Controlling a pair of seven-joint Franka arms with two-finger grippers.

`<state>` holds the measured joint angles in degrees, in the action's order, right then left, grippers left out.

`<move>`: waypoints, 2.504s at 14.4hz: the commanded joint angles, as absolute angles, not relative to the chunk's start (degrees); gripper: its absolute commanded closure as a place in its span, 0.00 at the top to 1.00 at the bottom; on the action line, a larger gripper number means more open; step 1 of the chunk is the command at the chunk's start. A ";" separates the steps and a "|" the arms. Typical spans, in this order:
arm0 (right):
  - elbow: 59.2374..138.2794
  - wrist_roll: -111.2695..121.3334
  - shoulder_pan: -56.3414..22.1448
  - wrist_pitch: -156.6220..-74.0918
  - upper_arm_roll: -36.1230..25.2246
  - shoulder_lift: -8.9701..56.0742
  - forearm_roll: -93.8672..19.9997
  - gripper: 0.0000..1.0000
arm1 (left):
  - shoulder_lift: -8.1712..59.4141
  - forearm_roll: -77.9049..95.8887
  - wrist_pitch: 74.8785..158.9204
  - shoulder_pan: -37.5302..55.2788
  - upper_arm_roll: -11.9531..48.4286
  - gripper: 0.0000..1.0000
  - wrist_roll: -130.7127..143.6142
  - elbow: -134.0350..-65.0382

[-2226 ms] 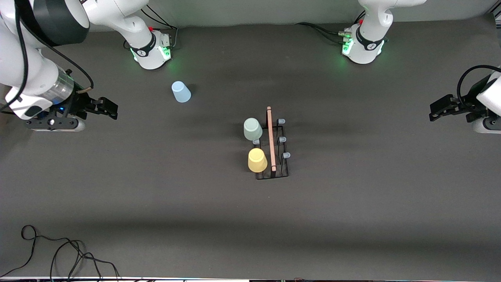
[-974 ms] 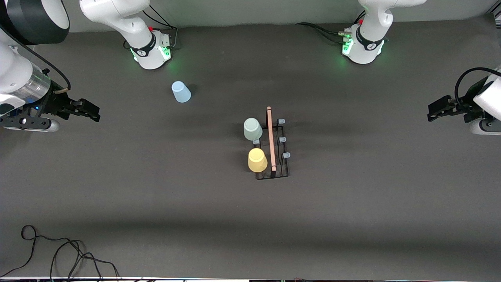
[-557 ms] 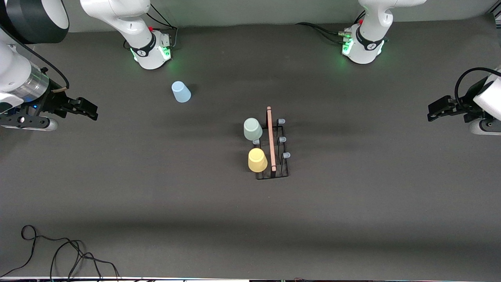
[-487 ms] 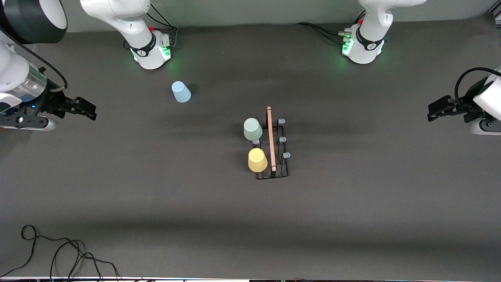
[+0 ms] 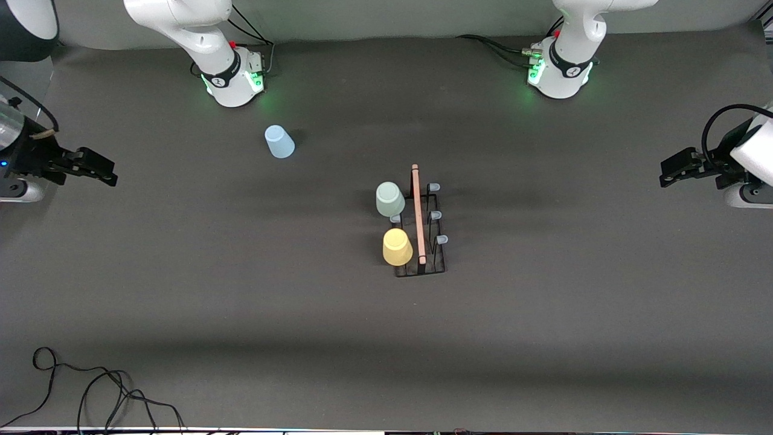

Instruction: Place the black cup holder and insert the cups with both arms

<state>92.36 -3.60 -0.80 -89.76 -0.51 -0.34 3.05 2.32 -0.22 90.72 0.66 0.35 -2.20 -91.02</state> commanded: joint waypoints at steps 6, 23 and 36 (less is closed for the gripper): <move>91.67 -9.14 2.20 -88.07 5.54 0.17 2.55 1.00 | 1.76 -0.35 89.91 0.62 0.26 0.99 -2.55 -91.05; 90.53 -11.43 3.34 -87.71 5.45 1.76 -3.78 1.00 | 1.85 -0.44 90.00 0.62 0.35 0.99 -2.29 -90.97; 91.49 -11.43 2.90 -88.07 5.45 1.14 -2.46 1.00 | 2.37 -0.44 90.00 0.53 0.26 0.99 -2.46 -91.14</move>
